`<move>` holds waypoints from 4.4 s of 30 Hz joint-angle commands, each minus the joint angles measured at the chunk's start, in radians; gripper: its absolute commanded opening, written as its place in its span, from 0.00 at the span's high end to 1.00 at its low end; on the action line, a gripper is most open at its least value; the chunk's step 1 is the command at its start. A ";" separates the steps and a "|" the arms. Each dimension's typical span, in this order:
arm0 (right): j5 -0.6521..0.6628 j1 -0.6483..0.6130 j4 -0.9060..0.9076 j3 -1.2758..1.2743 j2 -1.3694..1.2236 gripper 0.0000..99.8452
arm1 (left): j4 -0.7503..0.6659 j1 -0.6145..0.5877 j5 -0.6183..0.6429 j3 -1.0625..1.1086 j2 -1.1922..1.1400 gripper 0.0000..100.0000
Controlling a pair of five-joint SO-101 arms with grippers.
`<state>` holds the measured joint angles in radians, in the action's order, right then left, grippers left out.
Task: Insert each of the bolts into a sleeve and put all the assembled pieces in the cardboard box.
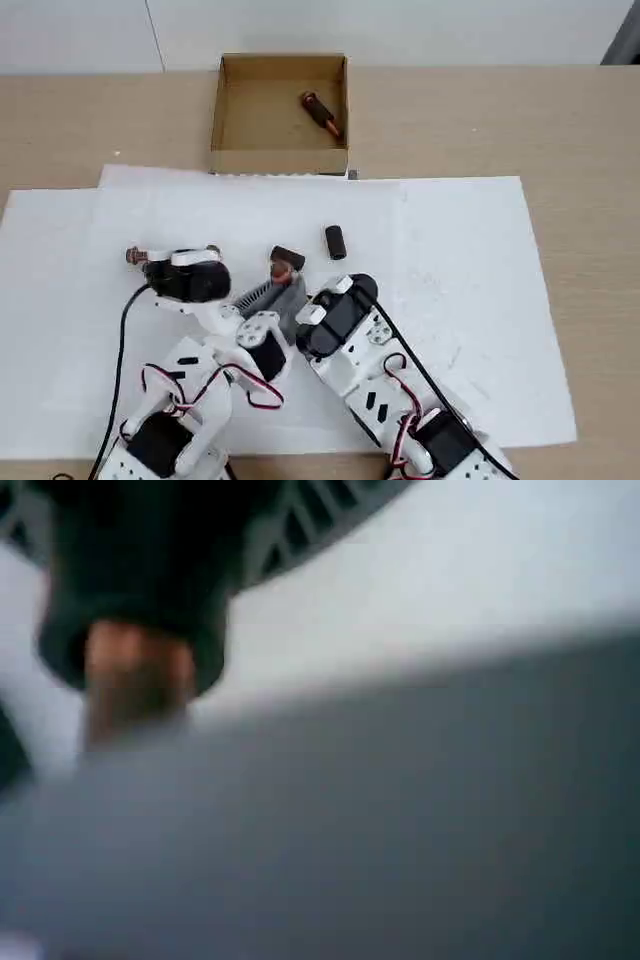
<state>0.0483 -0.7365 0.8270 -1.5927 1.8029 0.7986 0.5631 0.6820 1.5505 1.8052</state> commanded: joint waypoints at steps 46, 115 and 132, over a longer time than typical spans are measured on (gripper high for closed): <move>-0.005 -0.001 -0.024 0.044 0.010 1.00 | 0.089 -0.071 -0.327 0.022 0.008 0.80; -0.153 0.476 -0.085 0.925 -0.963 1.00 | 0.195 -0.595 -0.796 0.104 0.011 0.99; -0.072 0.476 -0.122 1.375 -1.445 1.00 | 0.195 -0.600 -0.796 0.104 0.011 0.99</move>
<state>-0.0391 -0.2608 0.7380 -0.3529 0.4051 0.9996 -0.0368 -0.1082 1.6579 1.8052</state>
